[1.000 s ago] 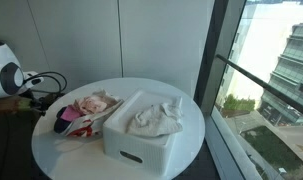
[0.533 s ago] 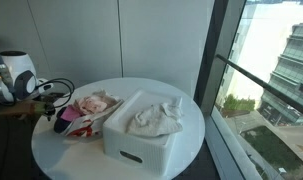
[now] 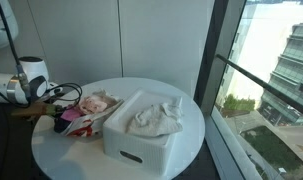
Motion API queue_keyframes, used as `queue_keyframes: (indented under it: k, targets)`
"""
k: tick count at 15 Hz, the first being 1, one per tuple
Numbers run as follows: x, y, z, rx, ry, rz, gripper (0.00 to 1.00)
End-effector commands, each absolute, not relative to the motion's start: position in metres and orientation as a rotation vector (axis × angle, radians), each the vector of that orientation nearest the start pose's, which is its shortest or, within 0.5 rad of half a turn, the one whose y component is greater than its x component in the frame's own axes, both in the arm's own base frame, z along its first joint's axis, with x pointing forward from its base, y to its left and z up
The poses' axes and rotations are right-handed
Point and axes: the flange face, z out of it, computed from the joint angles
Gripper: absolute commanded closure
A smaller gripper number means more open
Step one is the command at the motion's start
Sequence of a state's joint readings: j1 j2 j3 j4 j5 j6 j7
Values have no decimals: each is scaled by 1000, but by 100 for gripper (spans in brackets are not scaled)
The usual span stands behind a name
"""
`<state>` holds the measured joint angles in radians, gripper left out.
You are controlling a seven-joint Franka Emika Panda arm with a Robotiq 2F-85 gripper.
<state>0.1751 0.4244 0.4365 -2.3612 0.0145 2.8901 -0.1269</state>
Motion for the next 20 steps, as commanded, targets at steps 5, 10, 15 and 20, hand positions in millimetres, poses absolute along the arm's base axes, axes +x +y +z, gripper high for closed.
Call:
queue_keyframes:
  k: [5, 10, 15, 20]
  targets:
    - [454, 263, 170, -2852, -875, -146, 0]
    - [443, 275, 166, -2810, -920, -73, 0]
    - [445, 269, 153, -2842, -937, -34, 0]
    - [452, 265, 157, -2867, -949, -62, 0]
